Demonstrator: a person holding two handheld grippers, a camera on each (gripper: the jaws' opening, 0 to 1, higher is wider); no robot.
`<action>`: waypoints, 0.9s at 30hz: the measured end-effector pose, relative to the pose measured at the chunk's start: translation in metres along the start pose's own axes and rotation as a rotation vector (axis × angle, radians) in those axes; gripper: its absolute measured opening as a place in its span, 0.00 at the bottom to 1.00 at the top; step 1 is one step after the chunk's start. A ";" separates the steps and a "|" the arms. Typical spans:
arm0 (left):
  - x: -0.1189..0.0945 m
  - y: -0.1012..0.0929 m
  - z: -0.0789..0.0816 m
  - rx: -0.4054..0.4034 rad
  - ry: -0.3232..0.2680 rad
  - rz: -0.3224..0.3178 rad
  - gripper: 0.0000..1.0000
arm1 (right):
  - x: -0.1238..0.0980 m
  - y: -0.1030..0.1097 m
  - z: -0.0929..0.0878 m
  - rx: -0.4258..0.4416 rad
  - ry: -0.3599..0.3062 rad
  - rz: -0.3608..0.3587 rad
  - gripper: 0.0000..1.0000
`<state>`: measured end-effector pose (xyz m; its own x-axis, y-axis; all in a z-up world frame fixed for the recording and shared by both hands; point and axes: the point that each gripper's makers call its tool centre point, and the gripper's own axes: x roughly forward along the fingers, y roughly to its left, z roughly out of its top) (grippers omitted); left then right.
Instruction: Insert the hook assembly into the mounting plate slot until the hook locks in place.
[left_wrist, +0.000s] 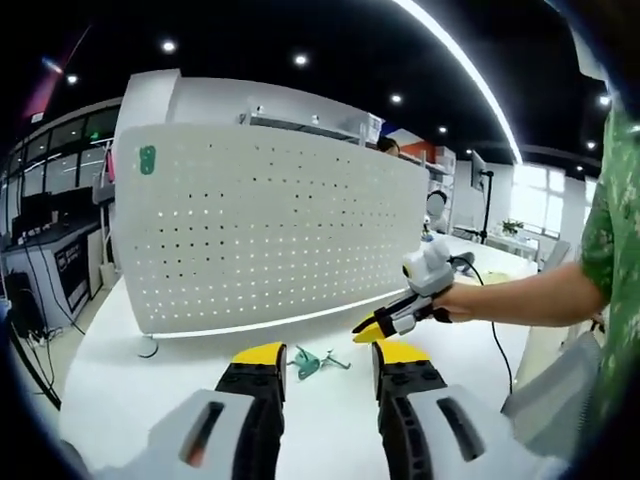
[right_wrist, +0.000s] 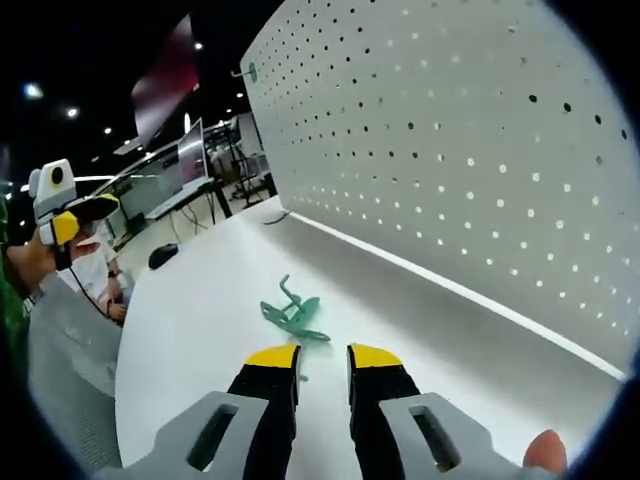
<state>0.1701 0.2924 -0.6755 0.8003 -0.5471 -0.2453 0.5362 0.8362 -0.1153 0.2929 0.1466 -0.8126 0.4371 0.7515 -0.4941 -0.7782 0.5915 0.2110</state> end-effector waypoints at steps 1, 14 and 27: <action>0.000 0.000 -0.002 -0.001 0.006 -0.009 0.37 | 0.002 -0.001 -0.001 -0.005 0.002 0.006 0.18; -0.004 -0.004 -0.006 0.033 0.044 -0.095 0.53 | 0.017 -0.002 -0.007 -0.079 0.016 0.080 0.16; -0.001 -0.016 -0.013 0.046 0.079 -0.145 0.56 | 0.032 -0.001 -0.010 -0.160 0.014 0.171 0.13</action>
<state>0.1573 0.2799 -0.6864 0.6912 -0.6554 -0.3045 0.6577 0.7451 -0.1109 0.3030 0.1664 -0.8372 0.2879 0.8319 -0.4743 -0.9023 0.4016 0.1566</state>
